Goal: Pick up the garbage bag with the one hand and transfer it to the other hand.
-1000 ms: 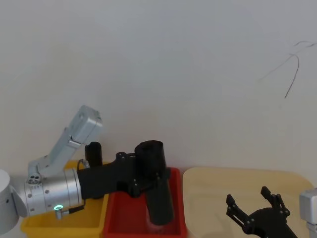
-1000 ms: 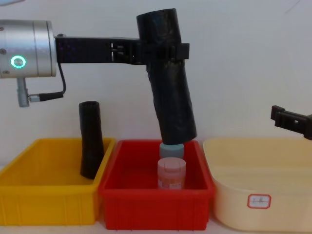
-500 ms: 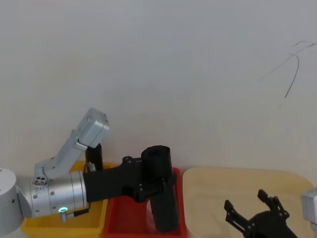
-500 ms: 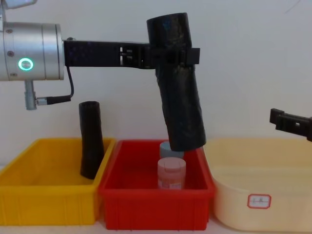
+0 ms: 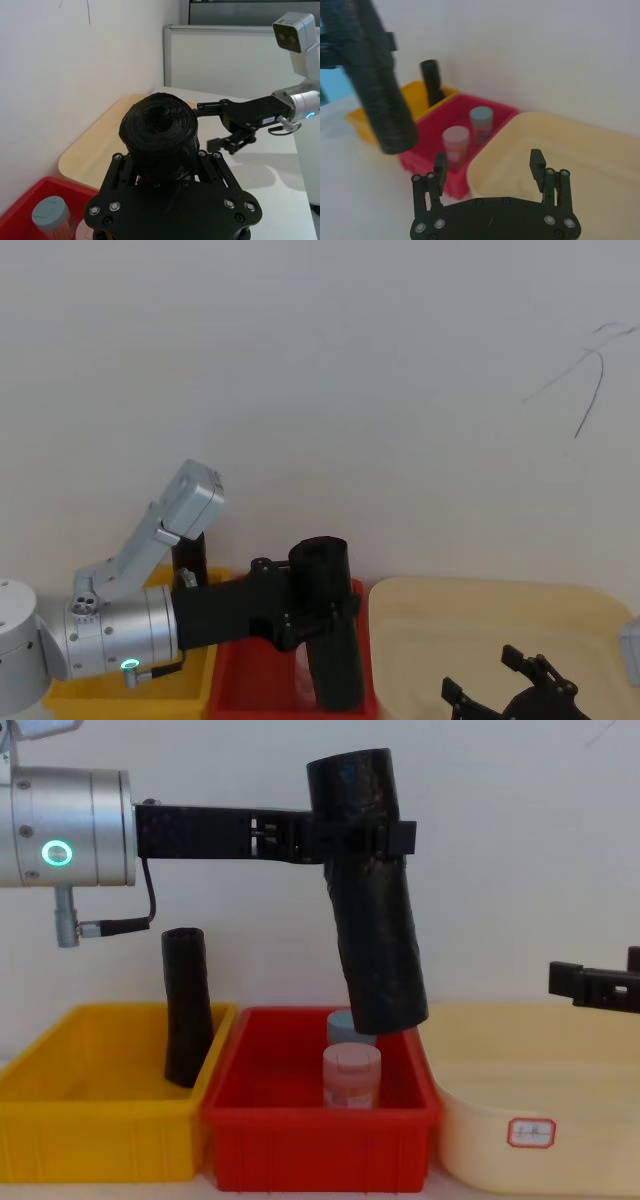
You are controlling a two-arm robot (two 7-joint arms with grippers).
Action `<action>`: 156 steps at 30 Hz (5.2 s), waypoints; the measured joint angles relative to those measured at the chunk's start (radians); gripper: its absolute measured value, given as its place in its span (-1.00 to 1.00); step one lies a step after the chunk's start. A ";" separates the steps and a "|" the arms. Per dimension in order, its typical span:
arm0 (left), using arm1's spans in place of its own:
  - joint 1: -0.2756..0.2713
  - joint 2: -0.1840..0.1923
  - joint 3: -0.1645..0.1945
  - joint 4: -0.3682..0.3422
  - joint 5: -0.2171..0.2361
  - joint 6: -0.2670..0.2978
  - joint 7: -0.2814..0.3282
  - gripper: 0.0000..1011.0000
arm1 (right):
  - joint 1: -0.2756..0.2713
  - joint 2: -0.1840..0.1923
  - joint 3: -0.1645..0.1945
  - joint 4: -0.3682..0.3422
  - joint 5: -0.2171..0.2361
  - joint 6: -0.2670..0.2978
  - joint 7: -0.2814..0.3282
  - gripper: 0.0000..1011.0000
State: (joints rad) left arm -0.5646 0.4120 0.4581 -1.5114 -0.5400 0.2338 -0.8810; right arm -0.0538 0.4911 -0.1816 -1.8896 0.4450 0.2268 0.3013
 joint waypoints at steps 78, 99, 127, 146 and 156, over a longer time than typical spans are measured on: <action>-0.002 0.000 0.003 0.001 -0.001 0.001 -0.003 -0.09 | 0.443 0.032 -0.308 0.219 0.111 0.243 0.314 0.98; -0.002 0.000 0.003 0.001 -0.001 0.001 -0.003 -0.09 | 0.514 0.005 -0.356 0.266 0.109 0.238 0.333 0.98; -0.002 0.000 0.003 0.001 -0.001 0.001 -0.003 -0.09 | 0.567 -0.026 -0.402 0.327 0.124 0.237 0.355 0.59; -0.002 0.000 0.003 0.001 -0.001 0.001 -0.002 0.04 | 0.571 -0.029 -0.407 0.332 0.128 0.238 0.357 0.00; -0.002 0.000 0.003 0.001 -0.001 0.001 -0.002 0.62 | 0.562 -0.028 -0.403 0.328 0.140 0.221 0.355 0.00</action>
State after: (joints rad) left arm -0.5662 0.4118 0.4611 -1.5105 -0.5406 0.2351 -0.8832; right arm 0.5082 0.4634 -0.5848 -1.5620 0.5850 0.4476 0.6567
